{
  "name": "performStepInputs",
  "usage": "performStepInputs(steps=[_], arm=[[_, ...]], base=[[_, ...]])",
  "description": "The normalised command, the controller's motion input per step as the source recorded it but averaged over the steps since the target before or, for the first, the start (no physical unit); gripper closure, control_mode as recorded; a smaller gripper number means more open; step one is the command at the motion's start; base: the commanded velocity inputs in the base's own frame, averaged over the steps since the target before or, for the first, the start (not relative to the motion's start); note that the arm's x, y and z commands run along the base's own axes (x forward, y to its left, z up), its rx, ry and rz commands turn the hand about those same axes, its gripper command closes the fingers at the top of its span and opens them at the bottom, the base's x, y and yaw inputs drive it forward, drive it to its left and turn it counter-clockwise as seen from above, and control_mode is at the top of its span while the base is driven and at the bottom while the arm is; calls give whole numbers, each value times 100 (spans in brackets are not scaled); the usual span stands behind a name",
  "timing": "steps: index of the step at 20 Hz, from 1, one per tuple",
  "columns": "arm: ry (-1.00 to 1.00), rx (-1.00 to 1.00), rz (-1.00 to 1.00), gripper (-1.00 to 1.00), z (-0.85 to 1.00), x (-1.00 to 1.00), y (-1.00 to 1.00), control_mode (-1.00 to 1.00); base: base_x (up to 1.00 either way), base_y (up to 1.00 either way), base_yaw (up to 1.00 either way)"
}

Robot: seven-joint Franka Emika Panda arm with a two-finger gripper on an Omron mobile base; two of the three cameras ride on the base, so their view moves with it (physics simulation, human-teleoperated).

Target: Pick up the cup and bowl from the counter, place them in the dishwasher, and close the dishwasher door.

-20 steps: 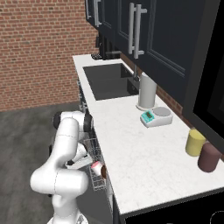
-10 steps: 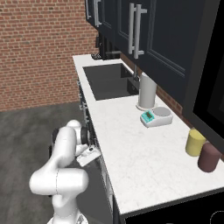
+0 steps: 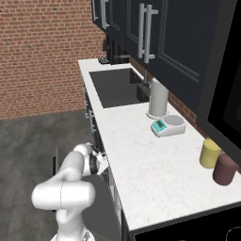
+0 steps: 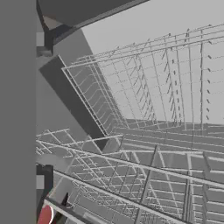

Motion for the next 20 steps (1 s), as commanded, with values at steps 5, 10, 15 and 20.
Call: performStepInputs(steps=[5, 10, 15, 20], arm=[[3, 1, -2, -100, 82, -100, 75, -100], [10, 4, -5, -100, 86, -100, 98, -100], [9, -1, -3, -100, 95, -100, 100, -100], [6, -15, 0, -100, 29, -100, 100, -100]], base=[[0, 0, 0], [0, 0, 0], [0, 0, 0], [0, 0, 0]])
